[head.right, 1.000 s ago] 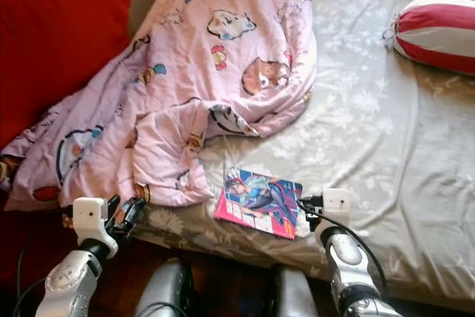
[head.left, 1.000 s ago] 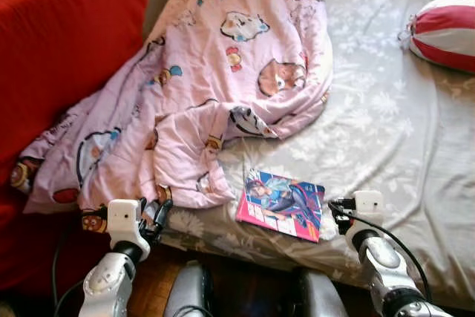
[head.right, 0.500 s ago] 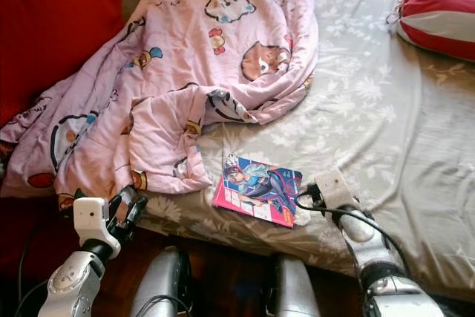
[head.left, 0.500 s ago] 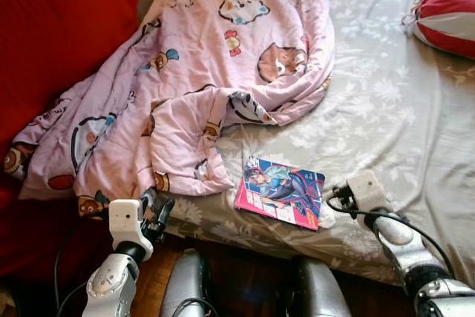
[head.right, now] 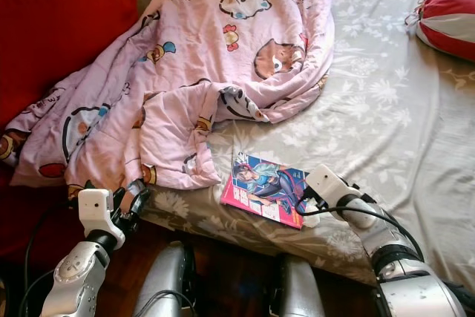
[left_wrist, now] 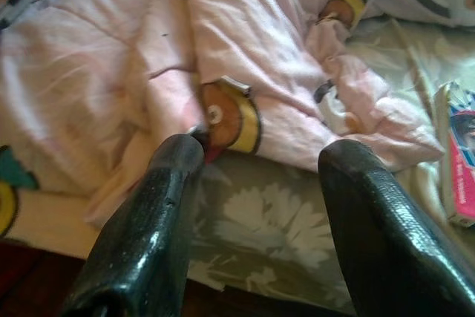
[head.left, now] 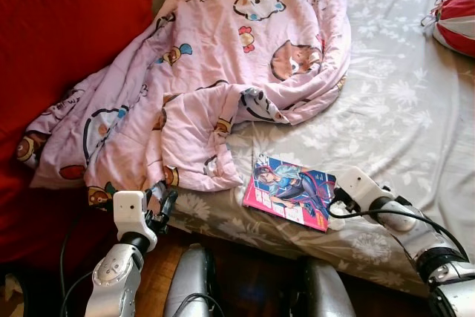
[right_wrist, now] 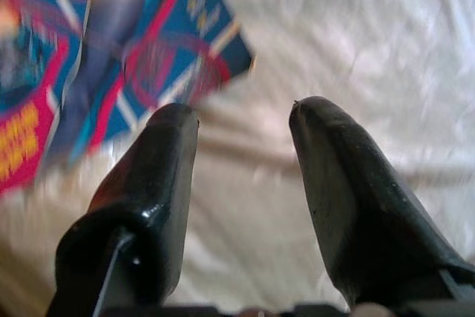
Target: Clean up the room
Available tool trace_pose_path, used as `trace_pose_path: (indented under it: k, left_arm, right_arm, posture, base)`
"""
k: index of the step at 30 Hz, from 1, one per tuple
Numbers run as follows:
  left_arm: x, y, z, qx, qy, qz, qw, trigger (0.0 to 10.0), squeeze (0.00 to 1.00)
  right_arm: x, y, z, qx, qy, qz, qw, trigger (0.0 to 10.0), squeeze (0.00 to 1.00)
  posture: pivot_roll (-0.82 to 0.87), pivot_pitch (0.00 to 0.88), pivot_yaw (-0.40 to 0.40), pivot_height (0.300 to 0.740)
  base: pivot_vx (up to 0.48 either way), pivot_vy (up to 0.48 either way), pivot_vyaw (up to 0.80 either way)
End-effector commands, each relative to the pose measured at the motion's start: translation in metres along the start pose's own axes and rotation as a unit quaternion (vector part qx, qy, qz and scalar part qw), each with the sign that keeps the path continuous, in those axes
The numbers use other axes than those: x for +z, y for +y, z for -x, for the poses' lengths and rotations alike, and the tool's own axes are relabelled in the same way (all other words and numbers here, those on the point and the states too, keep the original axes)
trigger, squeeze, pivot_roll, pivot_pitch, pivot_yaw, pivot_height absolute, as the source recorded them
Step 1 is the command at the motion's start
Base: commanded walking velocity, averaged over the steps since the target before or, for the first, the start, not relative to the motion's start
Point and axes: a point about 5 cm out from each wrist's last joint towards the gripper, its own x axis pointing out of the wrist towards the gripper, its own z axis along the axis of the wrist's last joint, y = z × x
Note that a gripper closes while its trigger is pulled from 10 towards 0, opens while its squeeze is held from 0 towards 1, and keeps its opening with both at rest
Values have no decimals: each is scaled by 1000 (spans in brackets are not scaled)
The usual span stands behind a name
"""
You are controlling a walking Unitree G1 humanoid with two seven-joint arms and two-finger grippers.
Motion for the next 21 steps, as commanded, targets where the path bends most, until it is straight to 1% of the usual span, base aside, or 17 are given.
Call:
trace_pose_path:
  k: [1,4,6,9,11,14,15,20,21]
  left_arm:
    - [-10,1,2,3,23,2,1000,10000,0]
    - [-9,-1,-5,4,22,5,1000,10000,0]
    - [-6,-3,-11,6,16,9,1000,10000,0]
    - [-4,-4,-14,8,11,13,1000,10000,0]
    - [-3,-5,-13,6,9,12,1000,10000,0]
    - [-4,-1,-10,10,9,10,1000,10000,0]
    - [-6,5,-4,21,13,7,1000,10000,0]
    - [-5,13,2,22,13,-3,1000,10000,0]
    - [-7,19,4,27,18,-12,999,10000,0]
  right_arm:
    - [-13,7,3,21,23,11,999,10000,0]
    - [-13,7,3,27,30,33,999,10000,0]
    - [-12,4,3,28,33,38,998,10000,0]
    - [-11,4,3,39,39,65,996,10000,0]
    - [-11,4,3,43,41,77,995,10000,0]
    - [-9,5,2,55,36,75,995,10000,0]
    - [-7,8,2,65,25,75,995,10000,0]
    - [-3,13,0,93,18,82,992,10000,0]
    - [-2,16,0,102,20,87,991,10000,0]
  posture:
    - [152,211,81,617]
    - [148,199,84,617]
    - [141,190,63,617]
    - [150,192,64,617]
    - [153,203,66,617]
    - [168,222,59,617]
    - [170,230,64,617]
    - [177,250,51,617]
    - [192,254,46,617]
  base:
    - [0,0,0]
    - [0,0,0]
    - [0,0,0]
    - [0,0,0]
    - [0,0,0]
    - [0,0,0]
    - [0,0,0]
    - [0,0,0]
    - [0,0,0]
